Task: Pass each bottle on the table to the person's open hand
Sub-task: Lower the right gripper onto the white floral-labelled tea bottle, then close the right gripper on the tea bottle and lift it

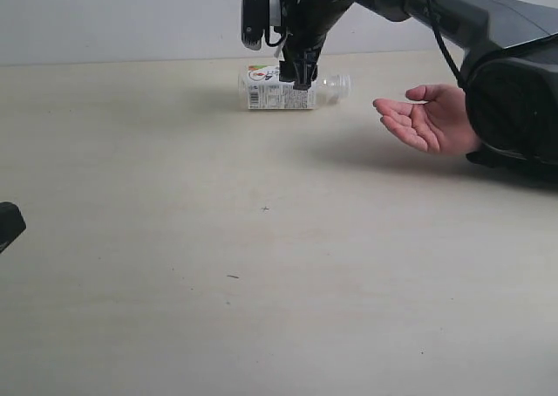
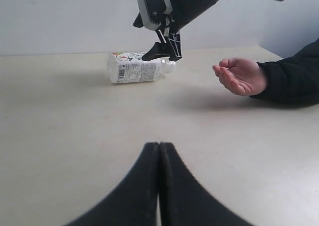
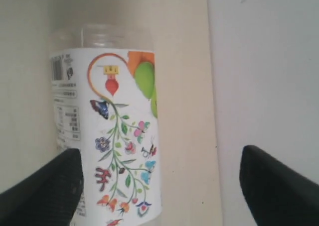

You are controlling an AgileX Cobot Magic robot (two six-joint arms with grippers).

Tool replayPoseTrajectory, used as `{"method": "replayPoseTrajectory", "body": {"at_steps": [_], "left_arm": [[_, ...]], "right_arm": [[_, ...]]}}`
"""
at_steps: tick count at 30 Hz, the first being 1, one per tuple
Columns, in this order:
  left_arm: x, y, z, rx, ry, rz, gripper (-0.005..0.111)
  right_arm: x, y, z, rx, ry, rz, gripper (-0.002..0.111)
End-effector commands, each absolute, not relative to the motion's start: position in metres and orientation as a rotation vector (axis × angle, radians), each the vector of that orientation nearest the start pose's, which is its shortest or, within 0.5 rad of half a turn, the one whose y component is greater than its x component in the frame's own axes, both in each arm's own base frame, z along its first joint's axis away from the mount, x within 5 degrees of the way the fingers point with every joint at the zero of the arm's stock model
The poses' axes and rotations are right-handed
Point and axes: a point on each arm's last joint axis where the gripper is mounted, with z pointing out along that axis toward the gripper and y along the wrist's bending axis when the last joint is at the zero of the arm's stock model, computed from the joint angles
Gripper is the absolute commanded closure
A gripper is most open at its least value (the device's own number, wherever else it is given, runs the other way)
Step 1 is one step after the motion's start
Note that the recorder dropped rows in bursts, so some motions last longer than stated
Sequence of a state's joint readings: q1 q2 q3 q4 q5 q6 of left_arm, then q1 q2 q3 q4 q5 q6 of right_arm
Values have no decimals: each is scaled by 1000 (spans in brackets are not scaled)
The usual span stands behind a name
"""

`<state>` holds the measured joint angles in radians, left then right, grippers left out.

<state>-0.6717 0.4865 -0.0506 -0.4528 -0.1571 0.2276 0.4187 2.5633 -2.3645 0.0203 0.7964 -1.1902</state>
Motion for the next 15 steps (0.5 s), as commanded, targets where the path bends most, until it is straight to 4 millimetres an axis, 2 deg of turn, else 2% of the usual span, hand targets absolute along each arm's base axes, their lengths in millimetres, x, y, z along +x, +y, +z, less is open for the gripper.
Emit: {"method": "replayPoseTrajectory", "body": {"at_steps": [1, 8, 15], "left_arm": [[82, -57, 205, 355, 1774, -582, 107], [82, -57, 205, 355, 1774, -582, 107], [82, -57, 205, 355, 1774, -582, 107]], "right_arm": [[519, 218, 162, -1809, 1799, -296, 28], [529, 201, 145, -1798, 1815, -309, 30], [532, 204, 134, -1807, 1763, -290, 30]]}}
